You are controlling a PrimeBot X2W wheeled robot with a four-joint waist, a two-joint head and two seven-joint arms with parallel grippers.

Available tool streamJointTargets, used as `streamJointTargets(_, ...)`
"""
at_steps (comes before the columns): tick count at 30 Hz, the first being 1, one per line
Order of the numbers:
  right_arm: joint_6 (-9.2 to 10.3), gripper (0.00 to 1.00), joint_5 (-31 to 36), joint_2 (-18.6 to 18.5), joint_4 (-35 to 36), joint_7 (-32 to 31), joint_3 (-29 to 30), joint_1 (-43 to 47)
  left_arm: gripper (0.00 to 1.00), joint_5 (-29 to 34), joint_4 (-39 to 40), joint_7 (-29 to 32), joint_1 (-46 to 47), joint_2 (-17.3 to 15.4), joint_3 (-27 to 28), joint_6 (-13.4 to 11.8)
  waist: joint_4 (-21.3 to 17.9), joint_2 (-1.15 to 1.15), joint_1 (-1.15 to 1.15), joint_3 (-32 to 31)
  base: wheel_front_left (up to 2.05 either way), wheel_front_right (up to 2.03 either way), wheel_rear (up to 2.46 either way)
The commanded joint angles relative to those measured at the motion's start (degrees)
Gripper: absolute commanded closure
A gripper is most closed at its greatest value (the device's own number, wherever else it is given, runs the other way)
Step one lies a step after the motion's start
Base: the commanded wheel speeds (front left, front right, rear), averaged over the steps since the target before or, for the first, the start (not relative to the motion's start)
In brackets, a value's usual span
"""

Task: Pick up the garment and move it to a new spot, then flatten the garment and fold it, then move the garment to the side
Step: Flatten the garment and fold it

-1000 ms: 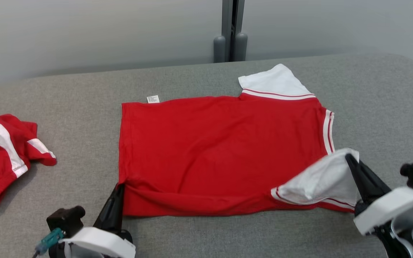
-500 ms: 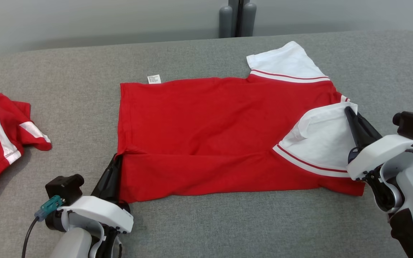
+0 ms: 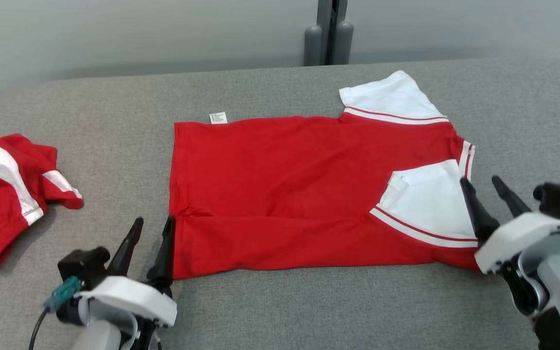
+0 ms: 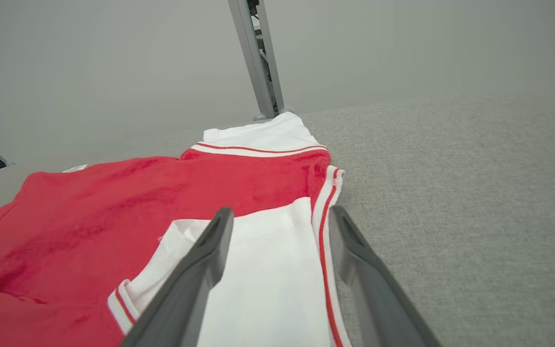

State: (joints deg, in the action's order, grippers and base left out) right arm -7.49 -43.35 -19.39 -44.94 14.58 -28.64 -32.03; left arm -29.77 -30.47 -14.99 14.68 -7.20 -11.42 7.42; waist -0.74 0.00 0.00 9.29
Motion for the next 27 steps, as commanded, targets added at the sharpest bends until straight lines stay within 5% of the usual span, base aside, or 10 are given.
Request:
streamJointTargets(1,-0.02,0.0,-0.48,-1.02,0.32,0.42,-0.19,1.53,0.0,0.74,0.77,-0.26,-1.35,-0.16,0.66,0.05,-0.21,0.0,0.0,-0.87,0.0,0.0,0.0)
streamJointTargets(10,-0.02,0.0,-1.2,-2.7,3.21,0.71,0.15,10.03,0.0,4.03,2.75,-0.26,-8.76,1.48,2.93,0.05,-1.07,0.0,0.0,-1.39,0.0,0.0,0.0)
streamJointTargets(24,-0.02,0.02,-0.48,0.39,0.39,-0.22,-1.11,11.04,0.0,9.45,-3.28,-0.27,-6.5,2.3,0.79,0.06,-1.52,0.0,0.0,0.01,0.0,0.0,0.0)
streamJointTargets(25,-0.02,0.5,-0.57,0.71,-0.19,-0.59,-1.43,10.86,0.23,9.31,-4.05,-0.27,-6.19,2.36,0.82,0.06,-1.57,0.0,0.0,0.02,0.0,0.0,0.0)
streamJointTargets(26,-0.02,0.75,-1.12,1.13,-0.78,-0.81,-1.49,10.63,0.57,9.11,-5.11,-0.26,-5.87,2.41,0.79,0.06,-1.61,0.0,0.0,0.02,0.0,0.0,0.0)
streamJointTargets(27,-0.02,1.0,-1.54,1.41,-1.51,-0.83,-1.5,10.27,0.77,8.92,-6.21,-0.26,-5.45,2.41,0.83,0.06,-1.63,0.0,0.0,0.01,0.0,0.0,0.0)
